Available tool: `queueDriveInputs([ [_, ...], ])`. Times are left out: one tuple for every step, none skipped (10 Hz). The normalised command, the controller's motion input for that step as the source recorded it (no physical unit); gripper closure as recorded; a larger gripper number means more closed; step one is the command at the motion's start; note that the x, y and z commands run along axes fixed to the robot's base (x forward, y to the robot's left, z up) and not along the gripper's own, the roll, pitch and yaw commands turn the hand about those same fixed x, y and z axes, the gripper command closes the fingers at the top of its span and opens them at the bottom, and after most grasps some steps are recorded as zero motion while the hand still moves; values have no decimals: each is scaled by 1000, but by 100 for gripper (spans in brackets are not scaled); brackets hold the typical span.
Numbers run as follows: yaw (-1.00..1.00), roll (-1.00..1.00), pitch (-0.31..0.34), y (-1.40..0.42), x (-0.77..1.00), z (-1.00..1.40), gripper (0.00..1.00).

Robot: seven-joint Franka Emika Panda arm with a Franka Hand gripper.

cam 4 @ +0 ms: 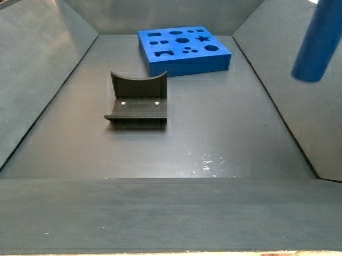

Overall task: Pick up the round object. Move up. Move to above the board. Insert the round object.
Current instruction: Move to above the board.

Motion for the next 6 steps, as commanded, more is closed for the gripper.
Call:
queueDriveInputs([
  [10,45,75,3,-4,442,100],
  [10,41,75,0,-3,345,100],
  [-418,-102,81,-1000,441,81,100],
  [-350,-85,88,-1000,445,61,100],
  [-207,-80,93,-1000,453,64,100],
  [-138,-97,90,-1000,458,65,100],
])
